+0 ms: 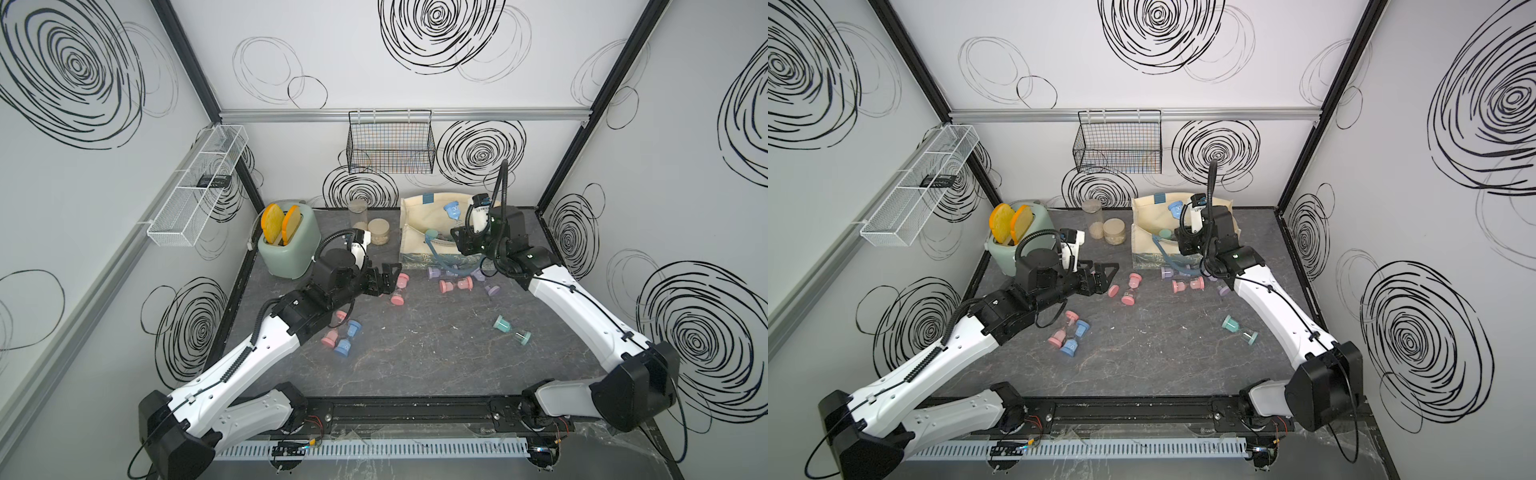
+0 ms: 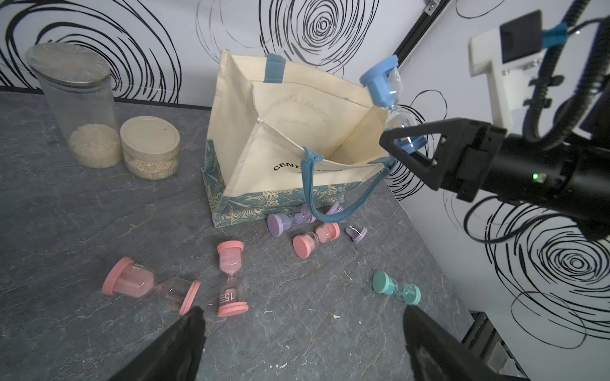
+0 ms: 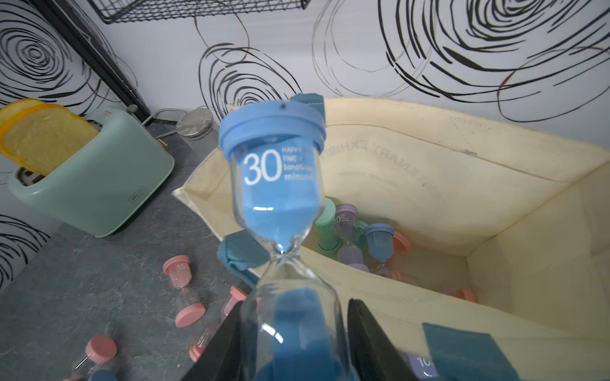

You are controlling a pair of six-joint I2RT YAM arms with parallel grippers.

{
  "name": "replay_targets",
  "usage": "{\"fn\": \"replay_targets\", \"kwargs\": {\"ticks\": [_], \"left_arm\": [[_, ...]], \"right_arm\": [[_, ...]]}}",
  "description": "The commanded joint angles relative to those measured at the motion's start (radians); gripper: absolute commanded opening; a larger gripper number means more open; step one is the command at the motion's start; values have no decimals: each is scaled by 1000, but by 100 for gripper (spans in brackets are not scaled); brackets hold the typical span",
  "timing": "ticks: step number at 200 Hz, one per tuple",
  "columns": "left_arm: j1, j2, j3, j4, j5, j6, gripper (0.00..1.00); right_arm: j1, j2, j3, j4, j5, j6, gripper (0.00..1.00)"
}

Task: Put the hourglass into the canvas bag
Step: Place the hourglass in the canvas bag.

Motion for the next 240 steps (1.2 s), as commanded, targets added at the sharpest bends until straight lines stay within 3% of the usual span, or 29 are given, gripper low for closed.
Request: {"fn": "replay_targets", "kwargs": {"ticks": [1, 77, 138, 240], "left_arm": [[4, 20, 37, 62, 49, 3, 96], [2, 82, 42, 90, 80, 2, 96], [2, 90, 31, 96, 83, 4, 96], [16, 84, 27, 92, 67, 9, 96]], "right_arm": [[-37, 80, 77, -57, -28, -24, 36], [-61, 352, 284, -113, 1, -47, 37], [-69, 482, 339, -128, 24, -53, 37], [-67, 529, 398, -197, 45, -28, 63]]}}
